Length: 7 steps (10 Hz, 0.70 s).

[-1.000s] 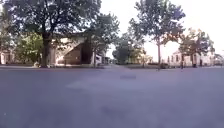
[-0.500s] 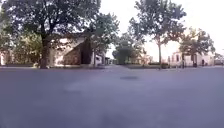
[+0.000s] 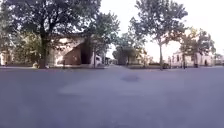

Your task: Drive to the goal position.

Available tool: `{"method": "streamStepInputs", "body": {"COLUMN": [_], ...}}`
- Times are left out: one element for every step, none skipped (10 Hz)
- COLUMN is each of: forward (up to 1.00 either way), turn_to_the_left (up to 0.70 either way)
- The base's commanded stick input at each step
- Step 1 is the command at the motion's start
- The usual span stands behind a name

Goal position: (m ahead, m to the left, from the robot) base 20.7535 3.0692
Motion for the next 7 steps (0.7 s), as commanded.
{"method": "streamStepInputs", "body": {"forward": [0.5, 0.5, 0.5, 0.5, 0.5, 0.5, 0.5], "turn_to_the_left": [0.0, 0.0, 0.0, 0.0, 0.0, 0.0, 0.0]}}
